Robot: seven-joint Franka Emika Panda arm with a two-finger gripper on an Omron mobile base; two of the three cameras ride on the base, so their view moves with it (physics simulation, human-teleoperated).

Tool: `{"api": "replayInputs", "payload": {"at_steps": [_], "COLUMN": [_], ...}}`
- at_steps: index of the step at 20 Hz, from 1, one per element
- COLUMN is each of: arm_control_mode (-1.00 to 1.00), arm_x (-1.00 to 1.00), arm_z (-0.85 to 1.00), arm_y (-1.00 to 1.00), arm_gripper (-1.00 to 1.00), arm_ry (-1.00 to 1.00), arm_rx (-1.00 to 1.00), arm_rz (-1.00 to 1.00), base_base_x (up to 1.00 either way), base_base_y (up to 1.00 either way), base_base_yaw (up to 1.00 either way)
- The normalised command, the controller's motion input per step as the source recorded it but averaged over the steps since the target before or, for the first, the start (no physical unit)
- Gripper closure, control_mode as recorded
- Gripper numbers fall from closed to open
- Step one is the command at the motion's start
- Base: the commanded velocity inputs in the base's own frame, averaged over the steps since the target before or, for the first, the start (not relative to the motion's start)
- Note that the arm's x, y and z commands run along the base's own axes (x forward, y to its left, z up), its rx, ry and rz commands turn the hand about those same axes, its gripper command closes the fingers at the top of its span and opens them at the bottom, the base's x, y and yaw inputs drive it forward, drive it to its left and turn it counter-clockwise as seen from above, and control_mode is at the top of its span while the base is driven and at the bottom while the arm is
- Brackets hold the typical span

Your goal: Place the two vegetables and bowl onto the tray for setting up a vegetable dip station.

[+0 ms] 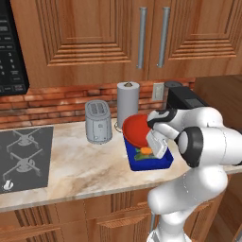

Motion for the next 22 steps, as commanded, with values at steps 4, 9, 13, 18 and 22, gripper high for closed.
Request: {"api": "replayInputs", "payload": {"at_steps": [4,9,13,18,22], "arm_control_mode": [-1.00,-1.00,-1.00,-1.00,-1.00], "arm_x": [-0.12,-0.20,-0.17,-0.10,0.00], "arm_z": [-0.06,-0.01,0.00,0.00,0.03], "arm_y": [0.07,0.08,0.12,0.11,0.00], "arm_gripper": [-1.00,-1.00,-1.00,-1.00,-1.00], "arm_ry": [0.00,0.00,0.00,0.00,0.01], "arm_rx": [0.06,0.04,0.01,0.01,0.00], "arm_rz": [0.00,0.00,0.00,-0.01,-0.02], "base_base_x": [0.00,0.00,0.00,0.00,0.00], "base_base_y": [0.00,0.00,0.00,0.00,0.00], "base_base_yaw": [0.00,0.00,0.00,0.00,0.00]}}
